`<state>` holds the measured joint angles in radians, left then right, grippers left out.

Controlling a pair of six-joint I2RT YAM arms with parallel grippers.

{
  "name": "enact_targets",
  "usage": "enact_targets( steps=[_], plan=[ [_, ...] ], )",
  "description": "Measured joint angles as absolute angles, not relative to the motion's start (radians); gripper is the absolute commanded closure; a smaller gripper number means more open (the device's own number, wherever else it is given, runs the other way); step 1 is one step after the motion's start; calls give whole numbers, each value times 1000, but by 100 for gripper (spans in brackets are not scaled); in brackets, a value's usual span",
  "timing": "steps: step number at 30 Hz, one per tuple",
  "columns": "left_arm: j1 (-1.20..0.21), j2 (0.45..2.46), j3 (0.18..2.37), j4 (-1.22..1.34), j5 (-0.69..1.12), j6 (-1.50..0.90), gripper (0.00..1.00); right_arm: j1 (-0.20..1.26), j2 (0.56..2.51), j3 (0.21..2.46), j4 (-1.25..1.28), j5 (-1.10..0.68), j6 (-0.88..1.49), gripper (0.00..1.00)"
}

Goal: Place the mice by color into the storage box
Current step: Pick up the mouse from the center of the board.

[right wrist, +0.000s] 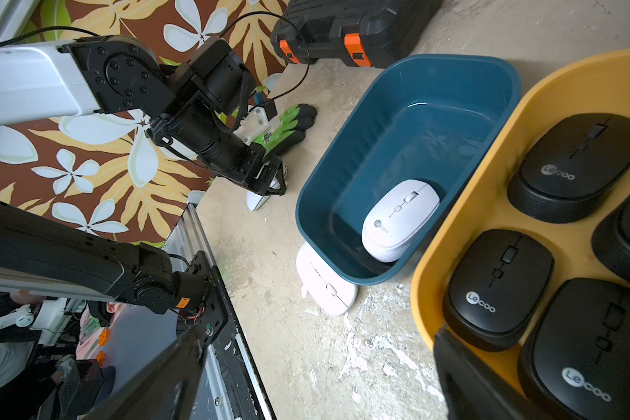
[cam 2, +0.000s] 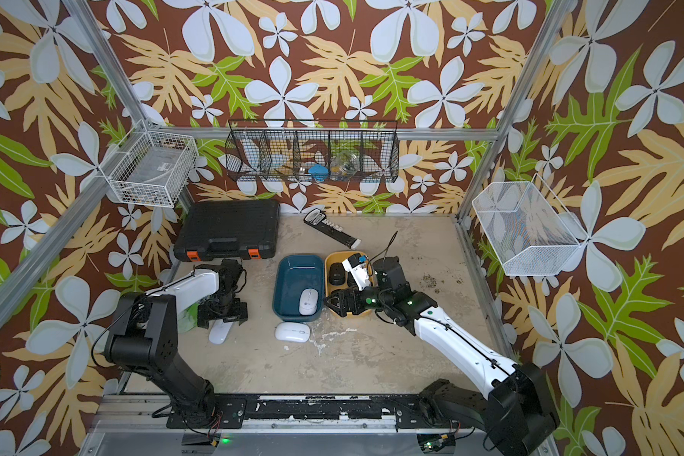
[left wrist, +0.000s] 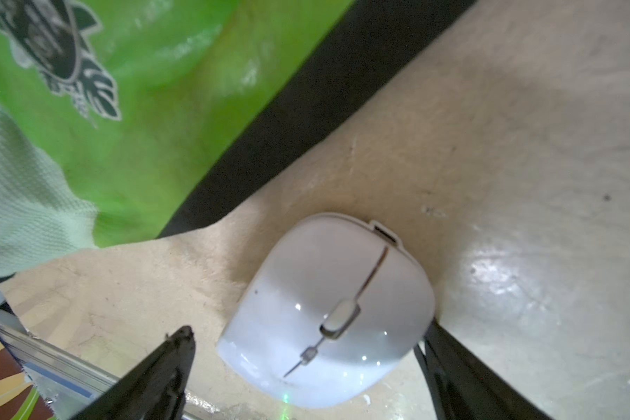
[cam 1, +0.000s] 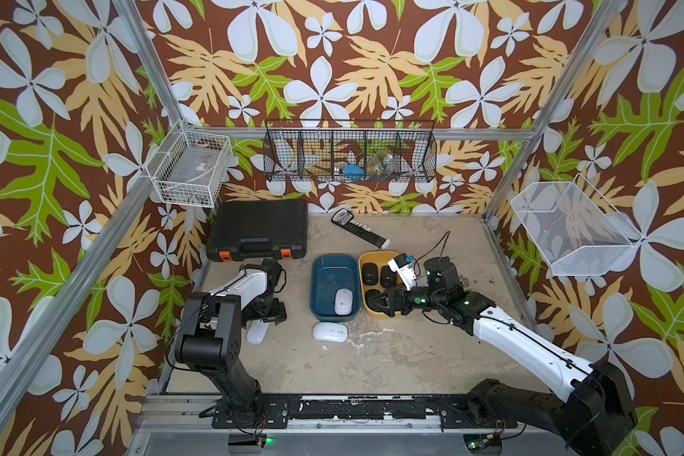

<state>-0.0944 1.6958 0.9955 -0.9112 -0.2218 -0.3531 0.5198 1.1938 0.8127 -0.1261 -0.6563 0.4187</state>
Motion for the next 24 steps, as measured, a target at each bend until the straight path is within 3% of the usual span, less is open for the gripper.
enact_targets(
  steps=[6,17,24],
  plan=[
    [-94,1704,995,-907,-197,-331,15,520,1190,811,-123,-657,436,0],
    [-92,1683,970,-868,-134,-310,23,520,1176,806,-116,-657,464,0],
    [-93,1673,959,-852,-47,-291,34,520,1170,803,-111,-653,472,0]
  ],
)
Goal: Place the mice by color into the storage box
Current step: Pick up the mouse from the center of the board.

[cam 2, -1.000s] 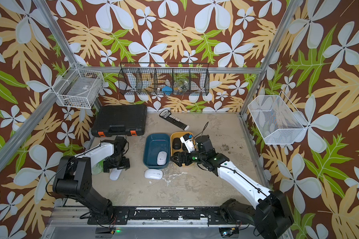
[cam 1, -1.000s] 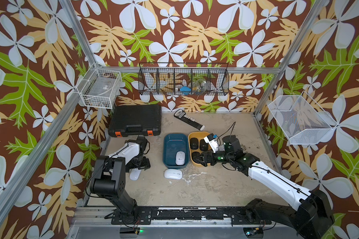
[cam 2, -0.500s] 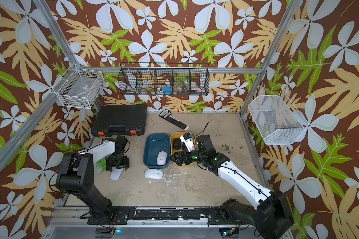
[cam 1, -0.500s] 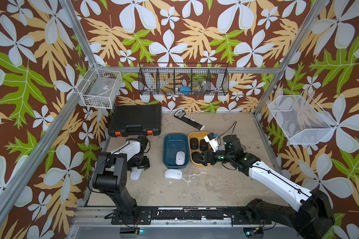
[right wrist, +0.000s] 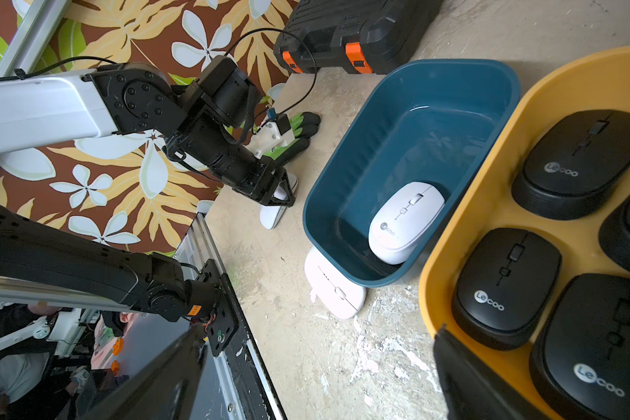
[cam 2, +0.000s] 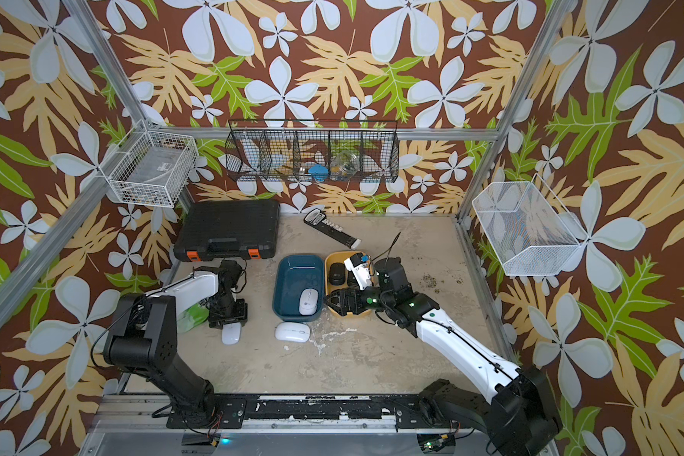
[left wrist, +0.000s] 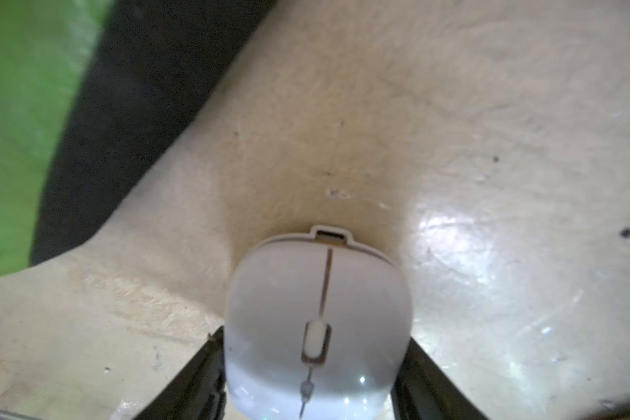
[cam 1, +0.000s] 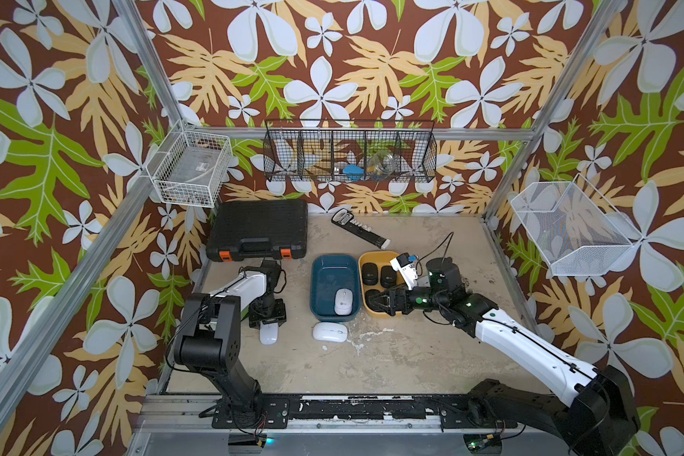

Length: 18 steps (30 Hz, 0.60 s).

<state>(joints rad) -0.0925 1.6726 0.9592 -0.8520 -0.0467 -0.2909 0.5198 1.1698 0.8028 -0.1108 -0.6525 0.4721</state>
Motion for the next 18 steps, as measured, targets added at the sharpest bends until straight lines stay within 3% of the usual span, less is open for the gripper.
enact_targets(
  steps=[7,13,18],
  plan=[
    [-93,1650,957,-834,-14,-286,45,520,1159,793,-109,-642,488,0],
    [-94,1592,992,-846,10,-284,46,520,1155,792,-127,-619,487,0],
    [-97,1526,1145,-887,52,-302,47,520,1155,801,-160,-582,465,0]
  ],
)
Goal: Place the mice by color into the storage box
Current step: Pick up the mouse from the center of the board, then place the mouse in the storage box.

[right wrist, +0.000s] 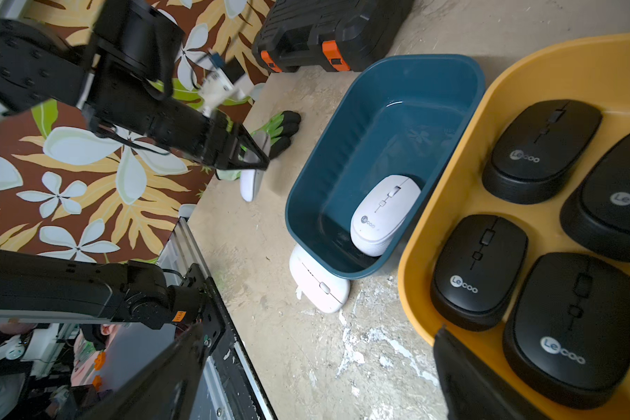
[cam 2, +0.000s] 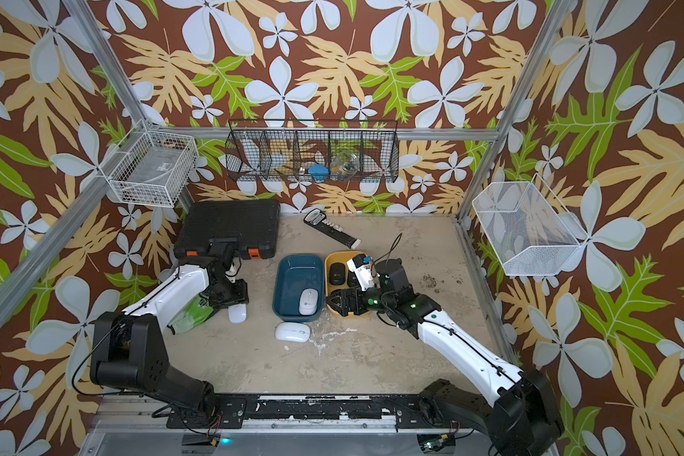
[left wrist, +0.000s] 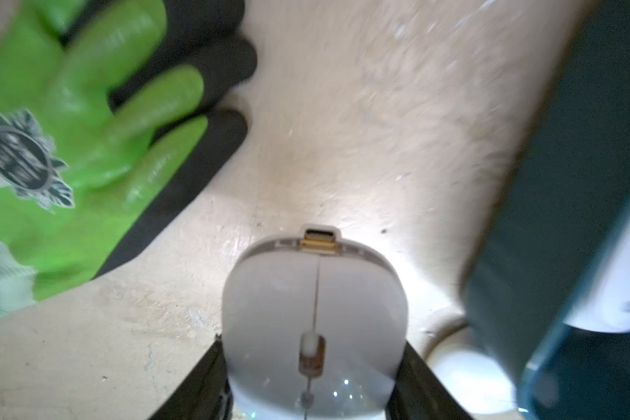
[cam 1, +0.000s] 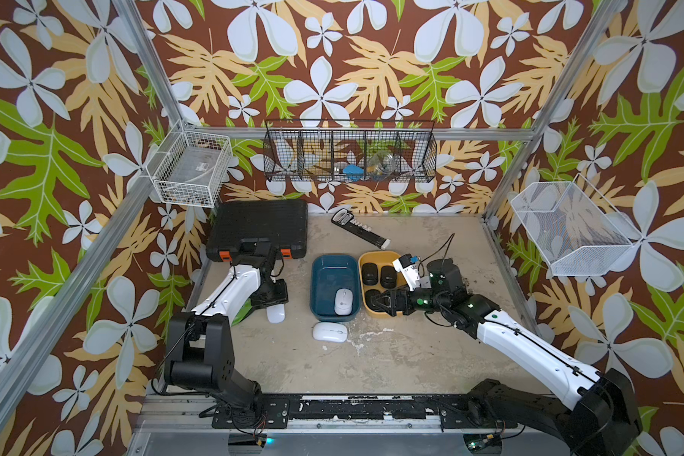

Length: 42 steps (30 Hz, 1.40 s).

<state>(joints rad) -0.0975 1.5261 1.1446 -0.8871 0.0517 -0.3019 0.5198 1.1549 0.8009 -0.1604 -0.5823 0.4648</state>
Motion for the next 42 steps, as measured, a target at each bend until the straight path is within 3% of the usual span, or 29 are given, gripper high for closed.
enact_targets(
  steps=[6,16,36,42],
  plan=[
    [-250,1554,1355,-928,88,-368,47,520,1167,806,-200,-548,444,0],
    [-451,1802,1549,-902,91,-482,49,520,1126,803,-257,-515,440,0],
    [-459,1898,1378,-763,11,-595,46,520,1071,766,-308,-479,437,0],
    [-460,1900,1365,-744,4,-604,29,520,1062,763,-310,-474,432,0]
  ],
)
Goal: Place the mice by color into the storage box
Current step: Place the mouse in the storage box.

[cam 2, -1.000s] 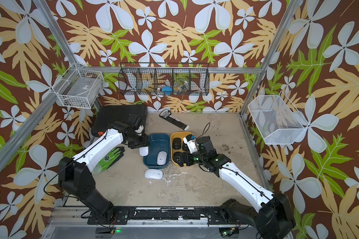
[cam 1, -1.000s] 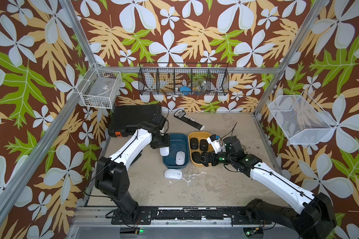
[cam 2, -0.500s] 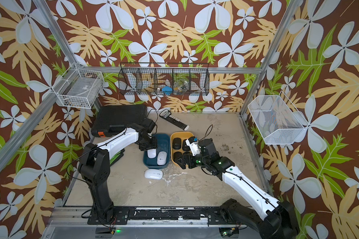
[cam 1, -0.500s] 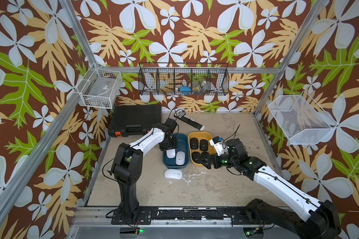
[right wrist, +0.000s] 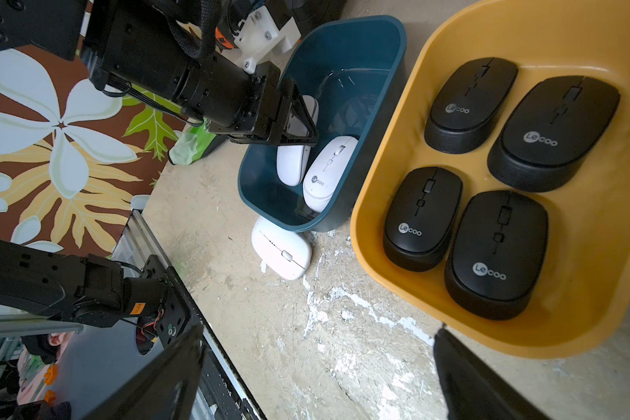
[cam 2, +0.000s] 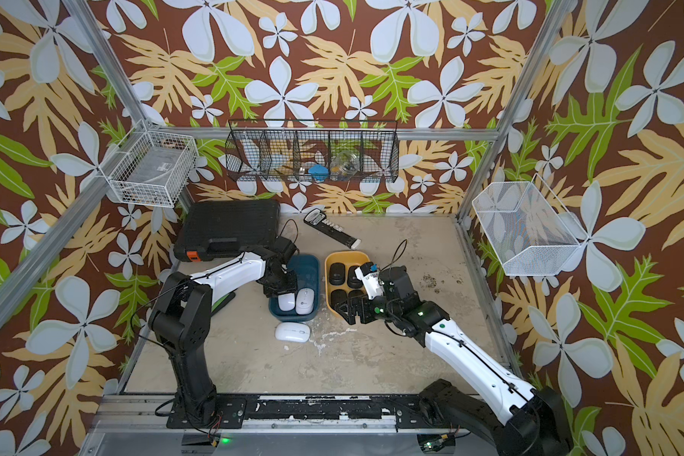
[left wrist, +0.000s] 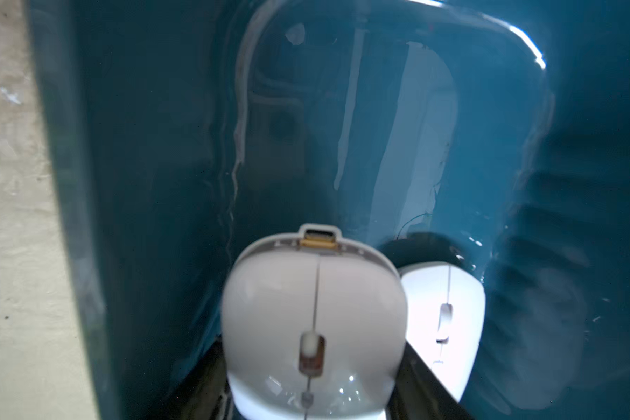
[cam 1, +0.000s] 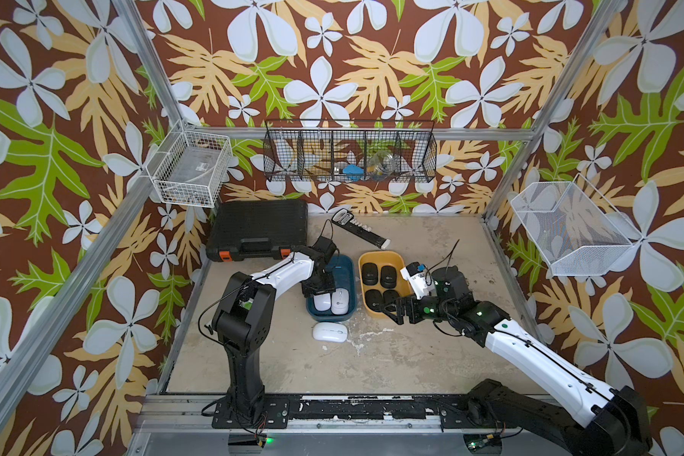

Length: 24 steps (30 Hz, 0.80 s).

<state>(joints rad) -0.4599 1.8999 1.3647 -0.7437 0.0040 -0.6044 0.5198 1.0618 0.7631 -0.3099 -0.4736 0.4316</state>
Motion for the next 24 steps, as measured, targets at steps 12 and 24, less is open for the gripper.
enact_targets(
  steps=[12,24],
  plan=[
    [-468,1897,1379,-738,-7,-627,9,518,1060,754,-311,-465,418,0],
    [-497,1752,1494,-760,-37,-630,7,336,1076,723,-310,-419,504,0]
  ],
)
